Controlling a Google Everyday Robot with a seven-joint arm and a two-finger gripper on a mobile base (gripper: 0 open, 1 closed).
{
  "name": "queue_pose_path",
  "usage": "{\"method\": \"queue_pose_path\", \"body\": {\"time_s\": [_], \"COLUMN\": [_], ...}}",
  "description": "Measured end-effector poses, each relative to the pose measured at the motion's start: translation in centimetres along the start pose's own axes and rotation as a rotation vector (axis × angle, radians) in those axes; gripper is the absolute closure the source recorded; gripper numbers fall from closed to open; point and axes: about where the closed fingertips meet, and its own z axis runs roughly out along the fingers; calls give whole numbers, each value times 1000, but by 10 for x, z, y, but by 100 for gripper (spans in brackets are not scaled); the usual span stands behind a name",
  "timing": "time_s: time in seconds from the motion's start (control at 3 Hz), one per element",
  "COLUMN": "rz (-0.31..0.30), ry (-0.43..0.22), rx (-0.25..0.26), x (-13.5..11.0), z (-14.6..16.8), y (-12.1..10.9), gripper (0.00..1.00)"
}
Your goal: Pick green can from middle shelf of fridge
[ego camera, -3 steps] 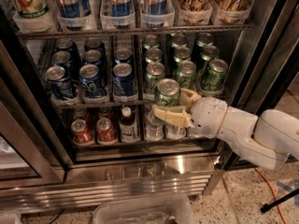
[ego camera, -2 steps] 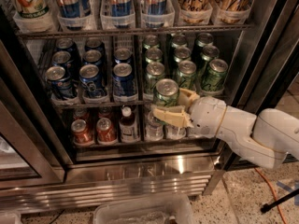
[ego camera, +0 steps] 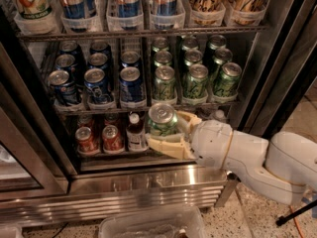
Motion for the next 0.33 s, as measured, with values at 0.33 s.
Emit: {"method": "queue_pose_path", "body": {"time_s": [0.33], "rz": [-1], "ry": [-2], "rx": [-3], "x": [0], "z": [1], "y": [3], "gripper": [100]}}
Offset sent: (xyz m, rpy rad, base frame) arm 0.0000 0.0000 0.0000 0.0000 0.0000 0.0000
